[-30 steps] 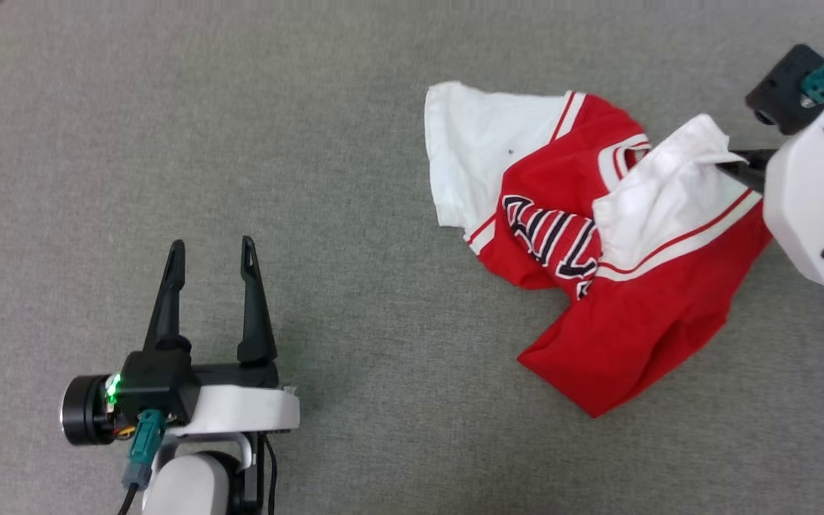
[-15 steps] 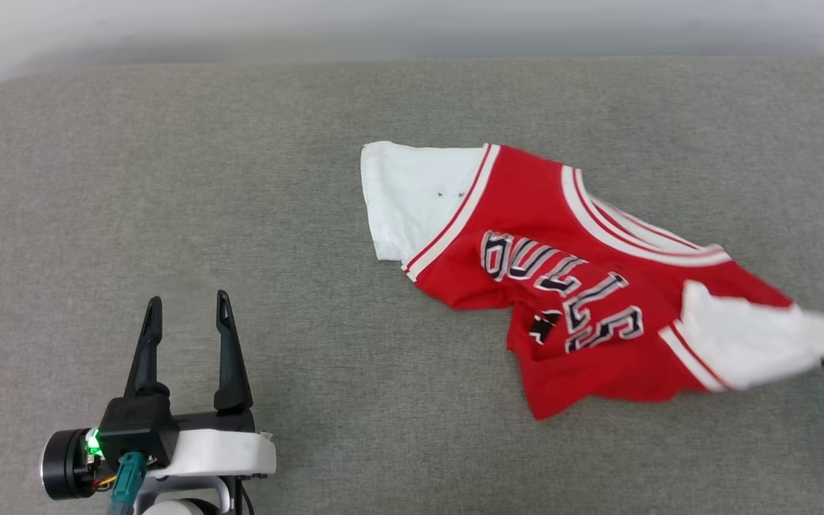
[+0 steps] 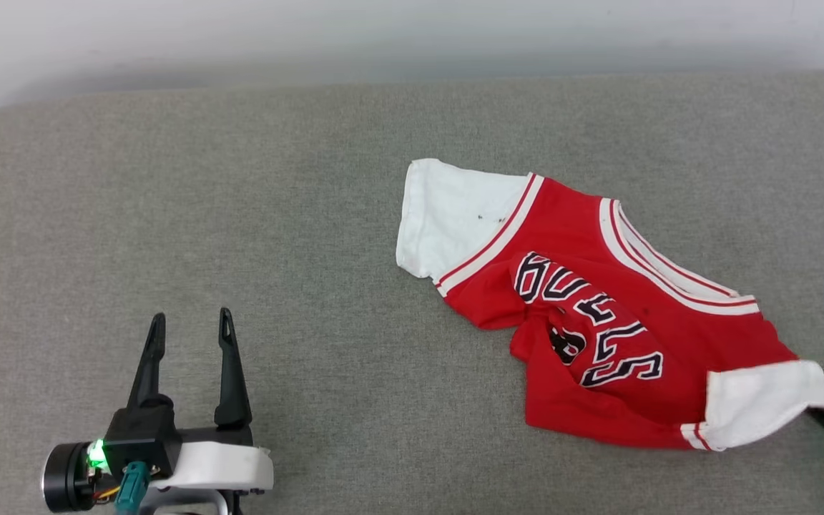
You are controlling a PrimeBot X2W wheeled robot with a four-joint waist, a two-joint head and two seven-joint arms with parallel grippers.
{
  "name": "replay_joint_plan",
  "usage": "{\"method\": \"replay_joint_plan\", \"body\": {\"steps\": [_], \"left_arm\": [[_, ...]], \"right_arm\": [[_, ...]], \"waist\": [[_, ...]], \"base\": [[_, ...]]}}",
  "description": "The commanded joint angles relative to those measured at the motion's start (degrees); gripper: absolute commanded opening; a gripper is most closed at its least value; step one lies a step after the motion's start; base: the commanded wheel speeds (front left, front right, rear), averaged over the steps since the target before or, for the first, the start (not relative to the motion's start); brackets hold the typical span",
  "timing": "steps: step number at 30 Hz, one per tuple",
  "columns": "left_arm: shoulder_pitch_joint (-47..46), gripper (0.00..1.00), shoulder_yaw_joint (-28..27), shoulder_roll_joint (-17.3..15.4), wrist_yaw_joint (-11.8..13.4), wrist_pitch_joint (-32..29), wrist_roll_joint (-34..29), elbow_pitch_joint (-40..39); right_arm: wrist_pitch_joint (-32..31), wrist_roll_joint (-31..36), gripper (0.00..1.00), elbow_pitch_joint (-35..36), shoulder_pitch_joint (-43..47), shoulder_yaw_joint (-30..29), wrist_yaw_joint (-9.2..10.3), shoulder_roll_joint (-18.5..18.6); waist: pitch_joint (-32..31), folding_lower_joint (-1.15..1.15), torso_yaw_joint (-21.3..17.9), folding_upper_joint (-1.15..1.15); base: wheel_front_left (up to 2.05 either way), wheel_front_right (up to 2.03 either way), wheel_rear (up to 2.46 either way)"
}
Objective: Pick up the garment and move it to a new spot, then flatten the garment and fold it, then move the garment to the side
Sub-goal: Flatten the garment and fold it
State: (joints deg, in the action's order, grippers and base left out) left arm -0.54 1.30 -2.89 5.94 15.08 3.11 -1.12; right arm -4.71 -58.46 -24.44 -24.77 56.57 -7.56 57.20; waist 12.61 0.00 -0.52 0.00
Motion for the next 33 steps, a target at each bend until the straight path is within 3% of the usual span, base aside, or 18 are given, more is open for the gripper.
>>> {"method": "replay_joint_plan", "body": {"steps": [1,7,11,16,24,28,33], "left_arm": [[1.1,1.0,-0.5,0.0,-0.3,0.1,-0.4,0.3],[1.9,1.0,-1.0,0.0,-0.9,0.1,-0.9,0.6],[1.2,1.0,-1.4,-0.5,-1.8,0.1,-1.7,1.1],[-0.7,1.0,-2.4,-1.9,-2.7,0.1,-2.1,1.7],[-9.1,1.0,-2.3,-6.1,-5.6,0.1,-2.9,4.9],[-17.8,1.0,-0.4,-9.1,-8.3,-0.7,-4.4,8.7],[-31.7,1.0,3.3,-12.7,-12.0,-9.3,-4.4,13.1]], "right_arm": [[2.9,1.3,1.0,0.1,-0.6,-3.2,0.11,0.9],[8.9,4.5,1.0,3.2,-0.4,-11.8,0.1,1.8],[14.9,8.9,1.0,4.4,0.9,-21.5,0.1,-1.6],[18.6,17.5,1.0,6.4,5.0,-35.2,0.11,-11.7],[19.9,36.4,1.0,19.8,17.2,-57.5,0.1,-36.2],[19.9,42.0,1.0,27.2,22.6,-60.8,0.1,-45.1],[19.9,45.1,1.0,31.6,24.8,-60.4,0.1,-49.9]], "waist": [[-1.8,0.0,-0.4,0.0],[-3.9,0.0,-0.8,0.0],[-4.6,0.0,-1.0,0.0],[-5.2,0.0,-1.4,0.0],[-4.7,0.0,-1.6,0.0],[-3.3,0.0,-2.3,0.0],[-0.6,0.0,-4.1,0.0]], "base": [[0.0,0.0,0.0],[0.0,0.0,0.0],[0.0,0.0,0.0],[0.0,0.0,0.0],[0.0,0.0,0.0],[0.0,0.0,0.0],[0.0,0.0,0.0]]}}
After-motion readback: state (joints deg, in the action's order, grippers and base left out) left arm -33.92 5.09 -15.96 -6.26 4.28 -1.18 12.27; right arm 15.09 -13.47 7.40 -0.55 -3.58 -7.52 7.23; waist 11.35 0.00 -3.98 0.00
